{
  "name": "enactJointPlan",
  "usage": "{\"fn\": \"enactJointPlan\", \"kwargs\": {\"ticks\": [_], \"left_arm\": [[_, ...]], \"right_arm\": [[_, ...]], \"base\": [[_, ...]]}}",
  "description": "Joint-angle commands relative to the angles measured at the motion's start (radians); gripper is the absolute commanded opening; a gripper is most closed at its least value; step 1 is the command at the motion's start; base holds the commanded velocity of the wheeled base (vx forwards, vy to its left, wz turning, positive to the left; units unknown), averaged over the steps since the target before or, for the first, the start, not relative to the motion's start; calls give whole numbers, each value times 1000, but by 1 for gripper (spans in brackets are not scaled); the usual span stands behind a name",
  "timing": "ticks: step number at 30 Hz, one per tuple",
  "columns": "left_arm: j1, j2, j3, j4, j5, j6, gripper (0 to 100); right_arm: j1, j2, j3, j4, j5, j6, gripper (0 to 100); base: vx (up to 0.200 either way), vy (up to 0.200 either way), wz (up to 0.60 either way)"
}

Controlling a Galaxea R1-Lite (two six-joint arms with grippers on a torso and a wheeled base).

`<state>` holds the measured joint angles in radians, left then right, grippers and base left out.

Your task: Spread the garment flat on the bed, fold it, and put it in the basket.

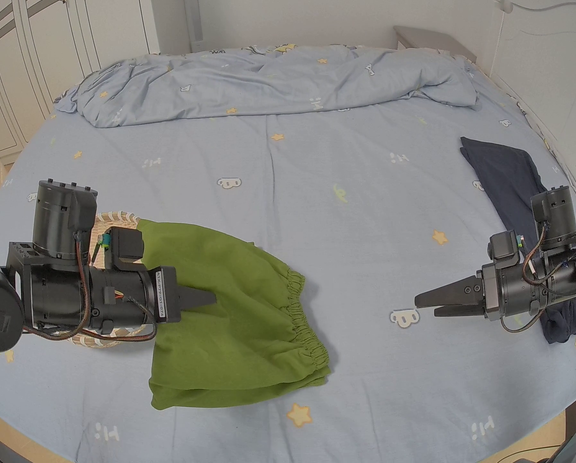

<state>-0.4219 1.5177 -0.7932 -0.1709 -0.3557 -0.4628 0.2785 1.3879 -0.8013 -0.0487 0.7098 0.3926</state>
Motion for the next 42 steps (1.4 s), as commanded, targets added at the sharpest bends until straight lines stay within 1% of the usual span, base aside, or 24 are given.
{"fn": "enactJointPlan", "kwargs": {"ticks": [1, 4, 6, 8, 11, 12, 15, 16, 17, 19, 20, 21, 22, 24, 25, 29, 31, 32, 34, 35, 36, 39, 40, 42], "left_arm": [[0, -4, -12, -1, 0, 15, 0], [-11, 9, -112, 2, 0, 24, 0], [-17, 13, -130, 4, 0, 36, 0], [-20, 16, -149, 5, -2, 134, 0], [-20, 6, -141, 5, -19, 233, 0], [-18, 4, -141, 5, -25, 237, 0], [26, -11, -141, 2, -103, 288, 0], [26, -11, -141, 2, -103, 288, 0], [92, -28, -149, -6, -170, 311, 0], [101, -30, -150, -6, -181, 312, 0], [183, -57, -179, -13, -295, 311, 0], [221, -67, -193, -16, -351, 306, 0], [235, -70, -198, -16, -371, 305, 0], [295, -86, -204, -18, -431, 285, 0], [305, -91, -205, -19, -437, 282, 0], [405, -114, -207, -75, -462, 269, 0], [408, -114, -207, -76, -463, 268, 0], [457, -116, -207, -99, -505, 250, 0], [465, -116, -207, -104, -512, 245, 0], [506, -111, -208, -124, -551, 228, 0], [523, -106, -208, -127, -559, 223, 0], [542, -100, -208, -128, -566, 220, 0], [578, -94, -205, -128, -566, 219, 0], [597, -94, -198, -128, -568, 217, 0]], "right_arm": [[1, -1, 1, 0, 0, 0, 100], [1, 0, 1, -2, 0, -1, 100], [1, 0, 1, -2, 0, -1, 100], [-1, -1, 2, -2, 0, -3, 100], [-5, -9, 2, -2, 0, -4, 100], [-7, -10, 1, -2, 0, -4, 100], [-9, -15, 1, -2, 0, -6, 100], [-9, -15, 1, -2, 0, -6, 100], [-9, -16, 1, -2, 0, -8, 100], [-9, -16, 1, -2, 0, -8, 100], [-7, -16, 2, -2, 0, -8, 100], [-5, -16, 2, -2, 0, -8, 100], [-5, -16, 2, -2, 0, -8, 100], [-9, -15, 2, -2, -1, -9, 100], [-9, -15, 2, -2, -1, -9, 100], [-9, -15, 2, -3, -1, -9, 100], [-10, -15, 2, -3, -1, -9, 100], [-9, -15, 5, -3, -1, -9, 100], [-9, -15, 7, -5, -1, -9, 100], [-9, -16, 10, -6, -1, -11, 100], [-9, -16, 10, -6, -1, -11, 100], [-9, -16, 10, -6, -1, -11, 100], [-10, -16, 10, -6, -1, -11, 100], [-10, -16, 10, -6, -1, -11, 100]], "base": [[0, 0, 0], [0, 0, 0], [0, 0, 0], [0, 0, 0], [0, 0, 0], [0, 0, 0], [0, 0, 0], [0, 0, 0], [0, 0, 0], [0, 0, 0], [0, 0, 0], [0, 0, 0], [0, 0, 0], [0, 0, 0], [0, 0, 0], [0, 0, 0], [0, 0, 0], [0, 0, 0], [0, 0, 0], [0, 0, 0], [0, 0, 0], [0, 0, 0], [0, 0, 0], [0, 0, 0]]}}
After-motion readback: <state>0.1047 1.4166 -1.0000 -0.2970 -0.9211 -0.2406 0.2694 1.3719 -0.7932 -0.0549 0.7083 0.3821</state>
